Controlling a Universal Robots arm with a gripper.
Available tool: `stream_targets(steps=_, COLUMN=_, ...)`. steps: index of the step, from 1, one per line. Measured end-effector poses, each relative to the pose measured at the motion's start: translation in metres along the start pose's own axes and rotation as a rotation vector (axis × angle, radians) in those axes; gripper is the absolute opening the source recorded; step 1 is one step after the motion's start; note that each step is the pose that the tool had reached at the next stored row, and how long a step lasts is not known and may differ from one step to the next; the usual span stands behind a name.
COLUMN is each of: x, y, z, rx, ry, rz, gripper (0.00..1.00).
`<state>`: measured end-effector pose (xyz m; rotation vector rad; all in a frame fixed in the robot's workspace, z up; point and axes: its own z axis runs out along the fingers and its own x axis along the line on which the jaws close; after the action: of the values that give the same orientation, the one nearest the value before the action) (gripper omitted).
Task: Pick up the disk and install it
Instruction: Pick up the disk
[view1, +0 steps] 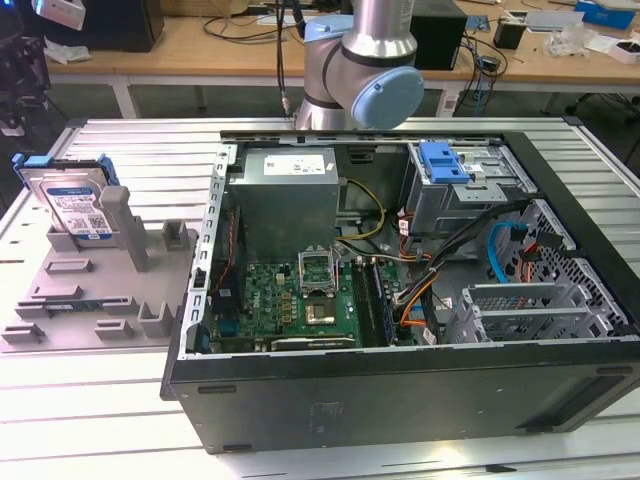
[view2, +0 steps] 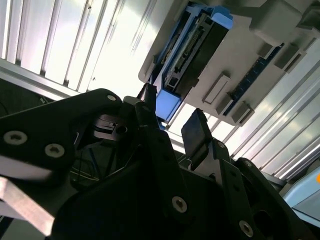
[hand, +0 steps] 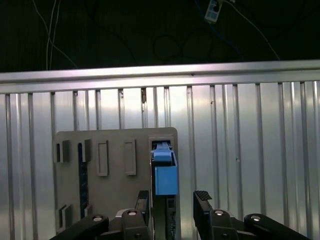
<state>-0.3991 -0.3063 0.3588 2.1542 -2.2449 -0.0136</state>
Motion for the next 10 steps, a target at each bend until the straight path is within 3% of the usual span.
stream_targets(steps=10, x=0.0017, y=0.0016, z=0.0069, rx=0.0001, ry=0.0000, rz=0.000, gripper=0.48)
